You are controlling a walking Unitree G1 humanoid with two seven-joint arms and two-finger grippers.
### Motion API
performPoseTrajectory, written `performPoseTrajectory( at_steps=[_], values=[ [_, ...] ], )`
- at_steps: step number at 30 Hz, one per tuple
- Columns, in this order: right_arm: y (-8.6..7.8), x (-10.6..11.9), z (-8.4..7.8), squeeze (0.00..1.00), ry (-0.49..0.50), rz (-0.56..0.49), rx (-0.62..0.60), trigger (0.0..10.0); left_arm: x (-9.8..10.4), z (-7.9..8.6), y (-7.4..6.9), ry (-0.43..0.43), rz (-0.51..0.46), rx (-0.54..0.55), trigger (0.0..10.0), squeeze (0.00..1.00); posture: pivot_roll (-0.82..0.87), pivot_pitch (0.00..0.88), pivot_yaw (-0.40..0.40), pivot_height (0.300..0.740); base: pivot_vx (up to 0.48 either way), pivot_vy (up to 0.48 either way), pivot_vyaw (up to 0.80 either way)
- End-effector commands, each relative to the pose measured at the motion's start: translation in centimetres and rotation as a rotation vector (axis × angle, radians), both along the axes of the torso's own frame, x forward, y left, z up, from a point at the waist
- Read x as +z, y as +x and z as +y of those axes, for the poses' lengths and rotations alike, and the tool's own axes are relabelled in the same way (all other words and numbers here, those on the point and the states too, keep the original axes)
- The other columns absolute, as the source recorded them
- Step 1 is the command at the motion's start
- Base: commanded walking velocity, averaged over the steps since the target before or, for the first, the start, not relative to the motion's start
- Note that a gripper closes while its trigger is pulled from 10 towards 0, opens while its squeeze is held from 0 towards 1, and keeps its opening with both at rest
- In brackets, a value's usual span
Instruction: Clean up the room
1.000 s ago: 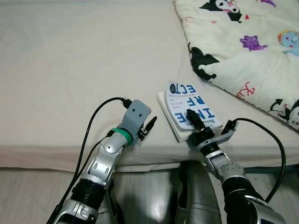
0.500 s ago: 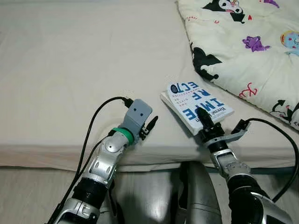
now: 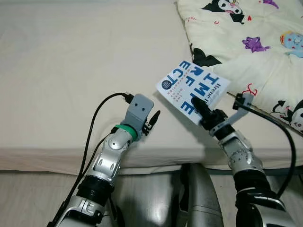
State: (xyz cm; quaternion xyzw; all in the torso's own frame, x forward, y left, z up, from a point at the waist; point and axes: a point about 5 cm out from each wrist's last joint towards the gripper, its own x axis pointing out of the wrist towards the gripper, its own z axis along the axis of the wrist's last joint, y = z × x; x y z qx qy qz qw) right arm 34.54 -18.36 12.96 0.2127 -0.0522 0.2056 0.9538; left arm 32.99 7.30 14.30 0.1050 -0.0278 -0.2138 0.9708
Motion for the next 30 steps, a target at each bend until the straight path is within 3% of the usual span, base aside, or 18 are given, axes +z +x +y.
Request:
performPoseTrajectory(
  at_steps=[1,4,5,6,8,10,18,21,24,26,30],
  values=[
    [0.1,1.7,0.2,0.0,-0.091,-0.09,-0.056,10.0,0.8,0.6,0.1,-0.038,-0.011,0.033,10.0,0.0,-0.05,0.08,0.013,0.535,0.0,0.0,0.0],
    [0.1,2.4,0.4,0.0,-0.143,-0.124,-0.082,10.0,1.3,0.8,0.2,-0.057,-0.024,0.047,10.0,0.0,-0.05,0.08,0.013,0.535,0.0,0.0,0.0],
    [-0.2,3.1,0.8,0.0,-0.213,-0.174,-0.12,10.0,1.8,1.6,0.3,-0.123,-0.012,0.095,10.0,0.0,-0.06,0.064,-0.008,0.535,0.0,0.0,0.0],
    [-0.2,3.1,0.8,0.0,-0.213,-0.174,-0.12,10.0,1.8,1.6,0.3,-0.123,-0.012,0.095,10.0,0.0,-0.06,0.064,-0.008,0.535,0.0,0.0,0.0],
    [-0.9,4.2,1.4,0.0,-0.301,-0.25,-0.168,10.0,2.0,3.6,0.6,-0.257,0.024,0.219,10.0,0.0,-0.07,0.046,-0.026,0.535,0.0,0.0,0.0],
    [-1.6,4.5,2.3,0.0,-0.35,-0.29,-0.139,10.0,1.5,5.3,0.6,-0.301,0.028,0.326,10.0,0.0,-0.08,0.036,-0.055,0.535,0.0,0.0,0.0],
    [-1.8,4.7,3.7,0.0,-0.384,-0.322,-0.075,10.0,1.7,8.5,-0.3,-0.271,-0.05,0.468,10.0,0.0,-0.06,0.019,-0.11,0.535,0.0,0.0,0.0],
    [-1.2,5.2,4.6,0.0,-0.382,-0.34,-0.048,10.0,2.7,10.4,-1.3,-0.194,-0.139,0.52,10.0,0.0,-0.03,0.014,-0.136,0.535,0.0,0.0,0.0],
    [-1.0,5.4,4.8,0.0,-0.373,-0.339,-0.043,10.0,3.1,10.7,-1.6,-0.16,-0.169,0.517,10.0,0.0,-0.03,0.013,-0.129,0.535,0.0,0.0,0.0],
    [-0.8,5.1,4.9,0.0,-0.364,-0.326,-0.062,10.0,4.2,10.1,-1.8,-0.104,-0.219,0.465,10.0,0.0,-0.03,0.012,-0.111,0.535,0.0,0.0,0.0],
    [-1.2,4.6,4.9,0.0,-0.35,-0.305,-0.095,10.0,5.2,9.1,-1.4,-0.083,-0.253,0.406,10.0,0.0,-0.03,0.012,-0.098,0.535,0.0,0.0,0.0]
  ],
)
